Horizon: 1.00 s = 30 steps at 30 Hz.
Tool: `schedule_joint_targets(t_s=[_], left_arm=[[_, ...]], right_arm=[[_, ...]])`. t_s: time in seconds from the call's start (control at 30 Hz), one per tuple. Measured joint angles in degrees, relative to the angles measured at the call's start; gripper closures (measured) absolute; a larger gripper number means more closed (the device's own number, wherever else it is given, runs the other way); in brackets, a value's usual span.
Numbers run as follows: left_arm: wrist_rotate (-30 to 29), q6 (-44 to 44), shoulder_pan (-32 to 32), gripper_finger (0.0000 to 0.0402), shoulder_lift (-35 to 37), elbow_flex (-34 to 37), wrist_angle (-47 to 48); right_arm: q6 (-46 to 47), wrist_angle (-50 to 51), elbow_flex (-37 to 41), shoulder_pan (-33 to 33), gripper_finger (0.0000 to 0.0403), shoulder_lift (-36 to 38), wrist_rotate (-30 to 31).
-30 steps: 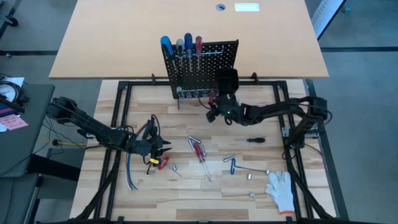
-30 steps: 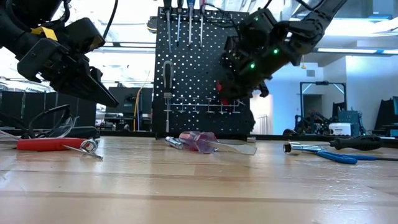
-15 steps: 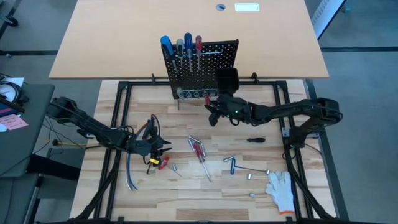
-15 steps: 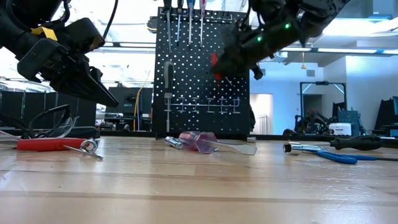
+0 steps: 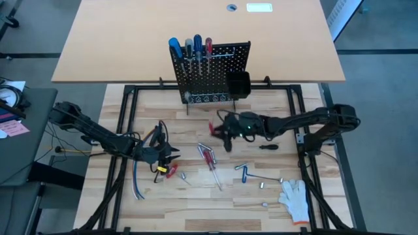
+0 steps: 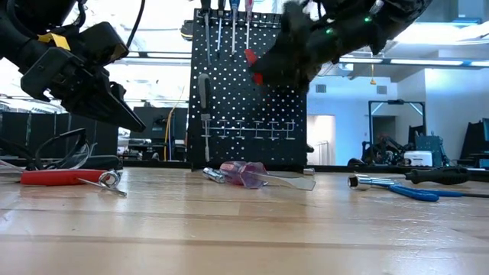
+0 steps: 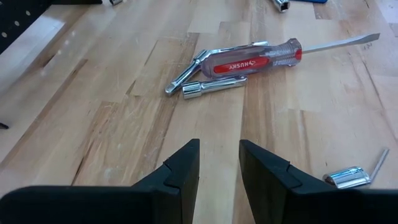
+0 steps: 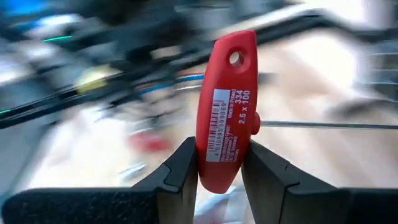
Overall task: Hang tools onto peg board
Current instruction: Hang the allen wrench on the pegboard
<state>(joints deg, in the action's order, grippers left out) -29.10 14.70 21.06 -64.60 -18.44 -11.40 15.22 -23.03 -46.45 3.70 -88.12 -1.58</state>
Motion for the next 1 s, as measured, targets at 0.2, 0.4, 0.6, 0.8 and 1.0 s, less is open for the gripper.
schedule_joint_targets(t_s=[0.2,0.4,0.6,0.8,1.0], left_arm=[[0.02,-4.89,1.57,0.0295,-0.06,0.04,-4.67],[4.52,-21.79,1.84,0.0294,-3.08,0.04,-24.25],[9.48,-27.09,-2.08,0.0261,-7.52,-4.50,-28.38],[14.93,-26.99,-6.54,0.0203,-13.80,-12.60,-18.96],[15.32,-27.50,-6.43,0.0209,-18.77,-17.39,-12.03]], right_arm=[[4.29,-27.09,7.97,-3.54,0.0289,-3.22,-25.73],[11.67,-47.39,7.86,-5.47,0.0289,-13.08,-35.09],[15.29,-48.68,3.82,-5.03,0.0289,-20.36,-37.87],[18.45,-49.05,0.21,-4.21,0.0289,-24.44,-40.47],[18.43,-48.89,-0.10,-3.93,0.0289,-24.64,-40.63]])
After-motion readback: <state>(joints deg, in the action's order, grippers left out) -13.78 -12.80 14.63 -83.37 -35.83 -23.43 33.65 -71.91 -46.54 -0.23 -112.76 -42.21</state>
